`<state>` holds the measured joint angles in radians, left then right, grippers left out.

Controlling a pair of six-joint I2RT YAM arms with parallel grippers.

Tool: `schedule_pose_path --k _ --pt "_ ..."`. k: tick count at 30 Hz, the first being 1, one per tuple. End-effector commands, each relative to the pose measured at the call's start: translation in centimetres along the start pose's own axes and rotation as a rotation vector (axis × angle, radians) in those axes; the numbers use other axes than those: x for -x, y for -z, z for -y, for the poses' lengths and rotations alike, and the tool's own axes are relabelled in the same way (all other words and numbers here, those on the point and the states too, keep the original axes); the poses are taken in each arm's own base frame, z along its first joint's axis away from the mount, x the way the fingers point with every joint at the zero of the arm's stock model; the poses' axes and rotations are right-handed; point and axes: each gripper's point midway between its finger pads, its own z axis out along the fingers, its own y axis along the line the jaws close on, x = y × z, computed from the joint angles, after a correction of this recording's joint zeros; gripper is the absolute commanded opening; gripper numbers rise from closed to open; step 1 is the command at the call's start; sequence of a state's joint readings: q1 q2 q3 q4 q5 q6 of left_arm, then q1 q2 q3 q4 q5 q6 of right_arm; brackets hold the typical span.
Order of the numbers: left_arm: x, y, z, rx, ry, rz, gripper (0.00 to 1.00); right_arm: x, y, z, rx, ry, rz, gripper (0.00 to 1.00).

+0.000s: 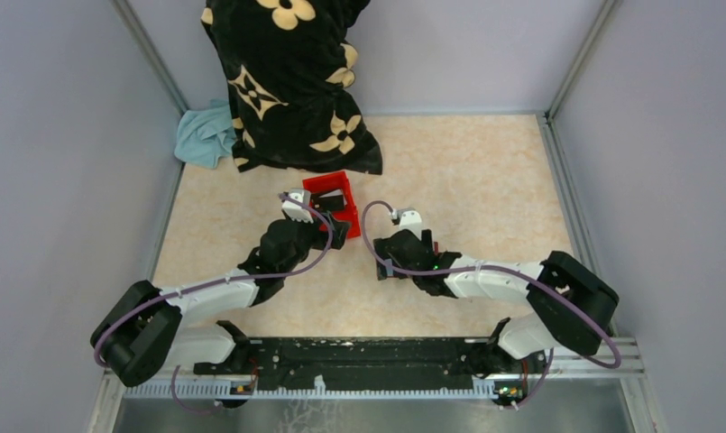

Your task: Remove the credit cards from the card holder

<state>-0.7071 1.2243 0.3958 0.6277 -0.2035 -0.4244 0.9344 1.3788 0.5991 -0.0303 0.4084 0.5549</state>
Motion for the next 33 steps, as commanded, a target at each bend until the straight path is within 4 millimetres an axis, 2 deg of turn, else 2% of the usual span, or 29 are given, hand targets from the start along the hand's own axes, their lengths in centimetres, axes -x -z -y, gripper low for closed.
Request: schedule_pose_path --k 1,9,21,33 --pt "1.4 -0.3 0.6 -0.009 -0.008 0.034 0.89 2.0 -0.2 -1.4 -0.003 -0.027 0.053 0.97" --pt "1.4 -0.4 0.6 -0.008 -0.008 0.034 0.89 0.6 -1.3 -0.5 -0.077 -0.004 0.006 0.93" --pt "1.4 -0.4 0.5 -0.004 -0.009 0.034 0.89 -0.2 -1.6 0.0 -0.116 -0.021 -0.023 0.52" --pt "1.3 -0.5 0.6 -0.006 -0.012 0.03 0.89 0.5 -1.4 -0.7 -0.081 -0.049 -0.006 0.17"
